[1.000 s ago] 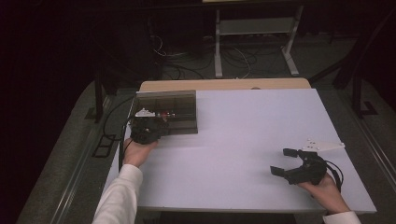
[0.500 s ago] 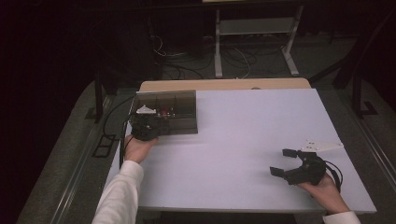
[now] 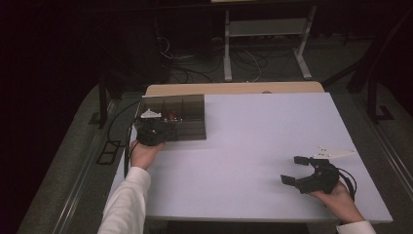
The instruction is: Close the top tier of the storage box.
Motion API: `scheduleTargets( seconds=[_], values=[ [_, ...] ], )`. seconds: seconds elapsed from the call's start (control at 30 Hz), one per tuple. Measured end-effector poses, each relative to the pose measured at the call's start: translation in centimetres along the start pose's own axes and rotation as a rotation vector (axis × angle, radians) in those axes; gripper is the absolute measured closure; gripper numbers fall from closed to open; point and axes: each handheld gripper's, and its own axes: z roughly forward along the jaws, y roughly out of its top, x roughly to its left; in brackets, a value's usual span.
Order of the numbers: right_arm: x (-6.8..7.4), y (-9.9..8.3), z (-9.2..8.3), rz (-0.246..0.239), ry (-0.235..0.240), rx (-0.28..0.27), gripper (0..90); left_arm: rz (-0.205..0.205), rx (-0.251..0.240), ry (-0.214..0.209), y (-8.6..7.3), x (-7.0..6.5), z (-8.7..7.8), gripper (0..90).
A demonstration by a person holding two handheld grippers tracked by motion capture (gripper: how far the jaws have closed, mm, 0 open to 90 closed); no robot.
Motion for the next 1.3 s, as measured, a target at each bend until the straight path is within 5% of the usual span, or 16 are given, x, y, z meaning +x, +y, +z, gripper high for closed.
scheduleTargets(
  seconds=[0.57, 0.97, 1.3],
  values=[
    [0.0, 0.0, 0.0, -0.001, 0.003, 0.007, 0.4, 0.077, -0.045, -0.053, -0.4, -1.8, -1.7, 61.9],
    [0.0, 0.0, -0.1, 0.0, 0.004, 0.001, 0.4, 0.068, -0.122, -0.103, -1.8, -2.9, -3.4, 38.4],
    [0.0, -0.1, -0.3, 0.003, 0.002, -0.004, 0.4, 0.08, -0.141, -0.158, -3.3, -4.5, -4.2, 15.6]
  ],
)
